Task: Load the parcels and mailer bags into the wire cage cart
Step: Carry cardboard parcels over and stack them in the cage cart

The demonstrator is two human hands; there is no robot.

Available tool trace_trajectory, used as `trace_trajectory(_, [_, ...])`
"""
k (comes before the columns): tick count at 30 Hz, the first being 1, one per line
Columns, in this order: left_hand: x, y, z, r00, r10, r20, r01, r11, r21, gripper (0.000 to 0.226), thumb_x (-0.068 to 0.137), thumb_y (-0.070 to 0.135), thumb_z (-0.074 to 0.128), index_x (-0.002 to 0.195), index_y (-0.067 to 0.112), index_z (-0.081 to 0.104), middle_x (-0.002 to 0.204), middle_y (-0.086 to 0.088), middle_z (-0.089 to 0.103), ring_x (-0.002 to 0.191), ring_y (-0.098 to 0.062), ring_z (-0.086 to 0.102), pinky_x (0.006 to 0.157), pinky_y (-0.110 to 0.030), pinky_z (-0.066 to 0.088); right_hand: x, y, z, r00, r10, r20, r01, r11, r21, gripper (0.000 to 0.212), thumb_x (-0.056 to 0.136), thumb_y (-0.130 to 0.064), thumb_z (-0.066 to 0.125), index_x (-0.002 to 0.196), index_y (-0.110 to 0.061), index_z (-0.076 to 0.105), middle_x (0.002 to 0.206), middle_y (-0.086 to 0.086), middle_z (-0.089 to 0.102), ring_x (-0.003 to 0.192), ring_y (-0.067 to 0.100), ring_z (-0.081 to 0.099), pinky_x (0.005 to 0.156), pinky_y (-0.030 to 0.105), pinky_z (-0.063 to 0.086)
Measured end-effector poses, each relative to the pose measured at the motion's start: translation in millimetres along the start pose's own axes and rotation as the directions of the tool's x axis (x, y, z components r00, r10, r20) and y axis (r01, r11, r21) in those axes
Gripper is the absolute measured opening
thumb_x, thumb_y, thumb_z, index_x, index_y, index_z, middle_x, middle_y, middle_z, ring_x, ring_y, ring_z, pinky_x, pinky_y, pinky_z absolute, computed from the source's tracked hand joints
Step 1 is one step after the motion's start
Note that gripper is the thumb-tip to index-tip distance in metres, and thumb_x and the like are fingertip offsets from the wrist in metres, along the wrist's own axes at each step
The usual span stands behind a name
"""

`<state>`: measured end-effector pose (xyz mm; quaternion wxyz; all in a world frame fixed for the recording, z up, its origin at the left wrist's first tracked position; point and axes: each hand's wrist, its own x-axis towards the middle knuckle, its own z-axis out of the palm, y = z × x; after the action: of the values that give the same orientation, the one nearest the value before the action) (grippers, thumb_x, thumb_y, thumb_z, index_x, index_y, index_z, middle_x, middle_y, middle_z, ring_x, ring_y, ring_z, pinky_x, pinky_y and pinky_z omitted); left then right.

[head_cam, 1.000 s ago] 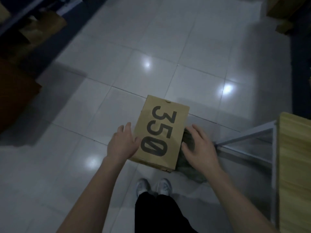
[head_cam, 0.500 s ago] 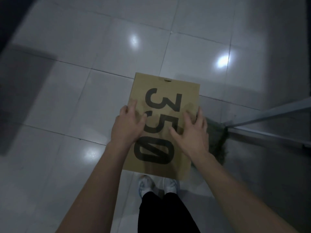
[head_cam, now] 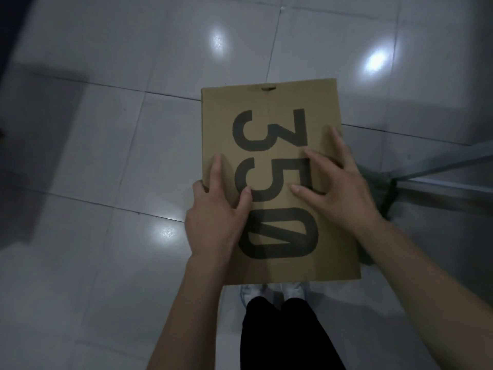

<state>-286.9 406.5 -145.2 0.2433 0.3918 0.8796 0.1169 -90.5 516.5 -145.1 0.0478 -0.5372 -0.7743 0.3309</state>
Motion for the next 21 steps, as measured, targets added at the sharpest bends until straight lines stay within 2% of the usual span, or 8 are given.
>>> trace_trajectory(2, [0,-2,4,0.999,0.002,-0.041,-0.002,1.000,-0.001,0.076,0.093,0.066,0.043,0.153,0.046,0.003,0.127,-0.008,0.047,0.095,-0.030,0.060,0.075,-0.035,0.046,-2,1,3,0.999,0.027,-0.036,-0.027,1.000,-0.010,0.078,0.078,-0.063,0.068,0.147,-0.039,0.040,0.164,-0.018,-0.014,0.145,0.005,0.005,0.111,0.036,0.020])
trace_trajectory(4, [-1,-1,6,0.998,0.002,-0.070,-0.002,1.000,0.000,0.075,0.093,0.067,0.044,0.153,0.045,0.005,0.127,-0.008,0.048,0.096,-0.029,0.060,0.075,-0.034,0.045,-6,-2,6,0.993,0.087,-0.075,-0.088,0.996,-0.011,0.080,0.079,-0.065,0.067,0.149,-0.040,0.036,0.165,-0.013,-0.011,0.148,0.013,0.013,0.110,0.035,0.024])
trace_trajectory(7, [-1,-1,4,0.997,-0.006,-0.075,0.006,1.000,-0.005,0.078,0.090,0.070,0.045,0.153,0.045,0.006,0.128,-0.009,0.049,0.098,-0.029,0.060,0.077,-0.036,0.048,-8,-5,8,0.984,0.154,-0.085,-0.155,0.988,0.000,0.081,0.081,-0.069,0.062,0.150,-0.047,0.027,0.164,-0.001,0.010,0.144,0.029,0.032,0.110,0.047,0.037])
trace_trajectory(9, [-3,0,3,0.997,-0.010,-0.075,0.010,1.000,-0.004,0.082,0.086,0.073,0.047,0.152,0.043,0.010,0.125,-0.010,0.049,0.095,-0.029,0.061,0.074,-0.034,0.050,-7,-3,9,0.984,0.155,-0.093,-0.155,0.988,0.007,0.082,0.079,-0.071,0.062,0.150,-0.050,0.026,0.163,0.002,0.019,0.143,0.029,0.034,0.110,0.049,0.038])
trace_trajectory(11, [-5,3,4,0.996,-0.005,-0.094,0.007,1.000,0.020,0.085,0.082,0.076,0.049,0.151,0.039,0.016,0.119,-0.009,0.049,0.087,-0.028,0.060,0.067,-0.030,0.044,-6,0,8,0.983,0.159,-0.096,-0.158,0.987,0.024,0.083,0.078,-0.071,0.063,0.151,-0.049,0.028,0.163,0.001,0.021,0.143,0.028,0.034,0.111,0.049,0.037])
trace_trajectory(14, [-2,9,6,0.993,-0.003,-0.115,0.008,0.999,0.044,0.087,0.080,0.078,0.049,0.150,0.037,0.018,0.111,-0.008,0.048,0.077,-0.023,0.051,0.064,-0.029,0.040,-1,4,8,0.984,0.145,-0.106,-0.139,0.989,0.055,0.085,0.077,-0.069,0.065,0.151,-0.045,0.032,0.160,0.001,0.026,0.141,0.026,0.037,0.113,0.050,0.037])
trace_trajectory(19, [-4,7,7,0.990,-0.049,-0.134,0.051,0.999,0.011,0.084,0.083,0.076,0.048,0.151,0.037,0.018,0.113,-0.009,0.049,0.086,-0.030,0.059,0.068,-0.031,0.042,10,4,6,0.992,0.092,-0.085,-0.084,0.992,0.096,0.083,0.076,-0.068,0.069,0.149,-0.043,0.039,0.157,0.000,0.032,0.137,0.023,0.041,0.112,0.049,0.039])
trace_trajectory(21, [-10,1,7,0.982,-0.106,-0.158,0.106,0.994,-0.011,0.083,0.084,0.075,0.048,0.152,0.038,0.018,0.115,-0.010,0.049,0.089,-0.030,0.059,0.070,-0.031,0.041,19,-3,6,0.998,0.043,-0.042,-0.040,0.997,0.069,0.080,0.077,-0.067,0.070,0.148,-0.044,0.040,0.158,-0.002,0.029,0.138,0.020,0.039,0.114,0.043,0.035])
